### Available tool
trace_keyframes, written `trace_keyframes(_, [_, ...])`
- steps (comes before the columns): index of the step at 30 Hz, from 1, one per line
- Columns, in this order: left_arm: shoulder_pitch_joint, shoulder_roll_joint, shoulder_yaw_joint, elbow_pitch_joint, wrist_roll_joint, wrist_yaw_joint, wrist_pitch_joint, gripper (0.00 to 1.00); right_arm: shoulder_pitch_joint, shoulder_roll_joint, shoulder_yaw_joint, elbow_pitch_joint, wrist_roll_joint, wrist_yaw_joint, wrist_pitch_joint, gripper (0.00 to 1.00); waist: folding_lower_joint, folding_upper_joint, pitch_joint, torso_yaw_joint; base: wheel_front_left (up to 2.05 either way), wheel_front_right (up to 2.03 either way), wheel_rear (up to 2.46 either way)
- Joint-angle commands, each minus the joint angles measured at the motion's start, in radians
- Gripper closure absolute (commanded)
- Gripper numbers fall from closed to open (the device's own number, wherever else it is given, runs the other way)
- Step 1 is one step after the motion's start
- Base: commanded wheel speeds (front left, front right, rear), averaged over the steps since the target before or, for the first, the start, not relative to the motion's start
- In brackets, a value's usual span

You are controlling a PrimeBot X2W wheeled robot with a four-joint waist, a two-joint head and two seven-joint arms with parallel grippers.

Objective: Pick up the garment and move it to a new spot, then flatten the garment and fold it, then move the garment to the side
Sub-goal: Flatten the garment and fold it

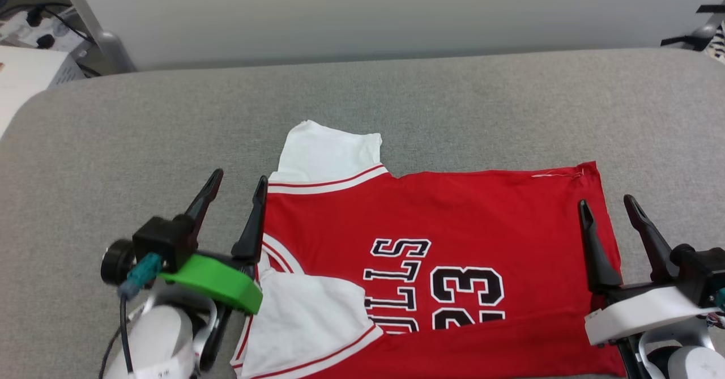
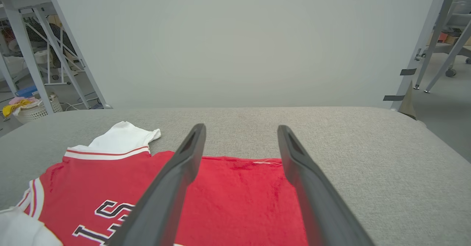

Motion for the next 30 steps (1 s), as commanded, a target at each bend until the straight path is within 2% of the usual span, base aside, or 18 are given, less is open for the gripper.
trace_keyframes(1, [-0.065, 0.02, -0.013, 0.013, 0.003, -0.018, 0.03, 0.0, -0.022, 0.004, 0.0, -0.009, -0.005, -0.001, -0.006, 0.0, 0.0, 0.0, 0.076, -0.037, 0.0, 0.0, 0.0])
trace_keyframes(7, [-0.349, 0.123, -0.126, 0.109, -0.035, -0.061, 0.28, 0.0, -0.075, 0.009, 0.028, -0.022, -0.009, -0.001, -0.012, 0.0, 0.0, 0.0, 0.181, -0.082, 0.0, 0.0, 0.0])
trace_keyframes(11, [-0.551, 0.192, -0.278, 0.172, -0.162, -0.063, 0.489, 0.0, -0.111, 0.012, 0.047, -0.026, -0.004, -0.001, -0.029, 0.0, 0.0, 0.0, 0.231, -0.108, 0.0, 0.0, 0.0])
trace_keyframes(15, [-0.723, 0.247, -0.376, 0.264, -0.273, -0.064, 0.622, 0.0, -0.144, 0.009, 0.075, -0.031, 0.003, -0.001, -0.038, 0.0, 0.0, 0.0, 0.279, -0.134, 0.0, 0.0, 0.0])
trace_keyframes(23, [-0.913, 0.287, -0.498, 0.459, -0.389, -0.064, 0.761, 0.0, -0.193, 0.009, 0.109, -0.033, 0.015, -0.001, -0.053, 0.0, 0.0, 0.0, 0.356, -0.185, 0.0, 0.0, 0.0])
trace_keyframes(30, [-0.967, 0.314, -0.56, 0.589, -0.422, -0.064, 0.773, 0.0, -0.207, 0.011, 0.115, -0.015, 0.023, -0.001, -0.07, 0.0, 0.0, 0.0, 0.389, -0.211, 0.0, 0.0, 0.0])
